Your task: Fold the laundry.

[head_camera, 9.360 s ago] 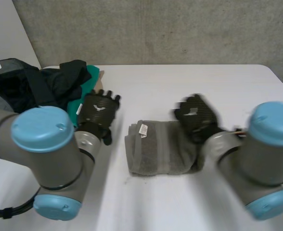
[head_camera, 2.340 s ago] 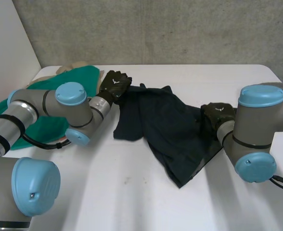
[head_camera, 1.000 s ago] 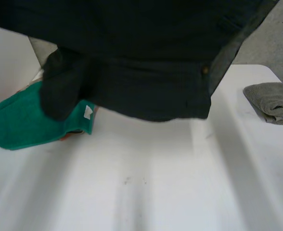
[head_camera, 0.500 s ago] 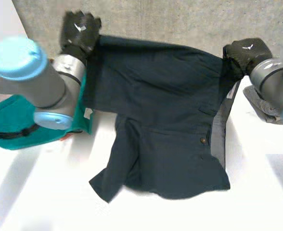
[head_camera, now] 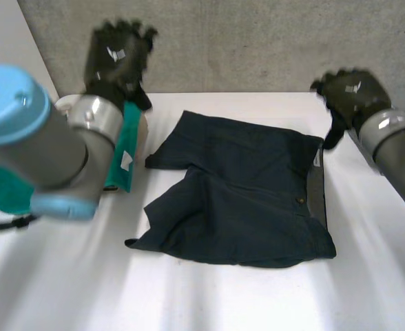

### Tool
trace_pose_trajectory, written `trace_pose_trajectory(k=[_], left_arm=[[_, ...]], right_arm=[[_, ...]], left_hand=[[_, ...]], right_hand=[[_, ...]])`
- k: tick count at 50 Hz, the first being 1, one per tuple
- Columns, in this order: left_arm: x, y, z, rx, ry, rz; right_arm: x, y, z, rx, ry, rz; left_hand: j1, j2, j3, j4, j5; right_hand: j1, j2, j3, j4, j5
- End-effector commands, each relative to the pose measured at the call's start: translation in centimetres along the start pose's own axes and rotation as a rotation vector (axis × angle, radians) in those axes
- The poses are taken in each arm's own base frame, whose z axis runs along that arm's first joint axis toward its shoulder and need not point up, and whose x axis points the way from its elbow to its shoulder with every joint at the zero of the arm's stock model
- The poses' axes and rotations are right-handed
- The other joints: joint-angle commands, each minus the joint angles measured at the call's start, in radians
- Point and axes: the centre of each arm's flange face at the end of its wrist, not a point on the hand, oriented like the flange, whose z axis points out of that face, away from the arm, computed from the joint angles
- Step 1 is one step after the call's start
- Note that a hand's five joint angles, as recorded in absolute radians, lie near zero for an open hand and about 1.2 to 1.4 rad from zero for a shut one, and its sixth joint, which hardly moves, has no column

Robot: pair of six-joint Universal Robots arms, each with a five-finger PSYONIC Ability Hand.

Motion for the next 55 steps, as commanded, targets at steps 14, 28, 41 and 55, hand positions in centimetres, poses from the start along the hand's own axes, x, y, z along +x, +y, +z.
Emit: trace_pose_trajectory(k=[14,28,41,55], left_arm=[[7.0,6.7,-15.4,-0.454,0.351,0.028],[3.3,13.4,-11.1,-0.593,0.184,0.055],[3.1,14.4,-9.7,-0.484,0.177,0.217],[2.8,12.9,-9.0,-0.418,0.169,0.242]], right_arm=[[-6.2,7.9,-10.0,-0.309,-0.406,-0.049],[-7.0,11.1,-8.5,-0.246,-0.342,-0.083],[-7.2,12.3,-6.6,-0.203,-0.311,-0.122],[-5.1,11.9,-5.0,-0.209,-0.128,-0.171]], left_hand=[[0.695,0.698,0.693,0.701,0.704],[0.149,0.151,0.147,0.155,0.157],[0.178,0.180,0.176,0.184,0.187],[1.161,1.163,1.159,1.167,1.170]], right_hand=[[0.778,0.758,0.766,0.743,0.739],[0.153,0.133,0.140,0.117,0.114],[0.440,0.420,0.428,0.405,0.401],[1.194,1.174,1.182,1.159,1.155]])
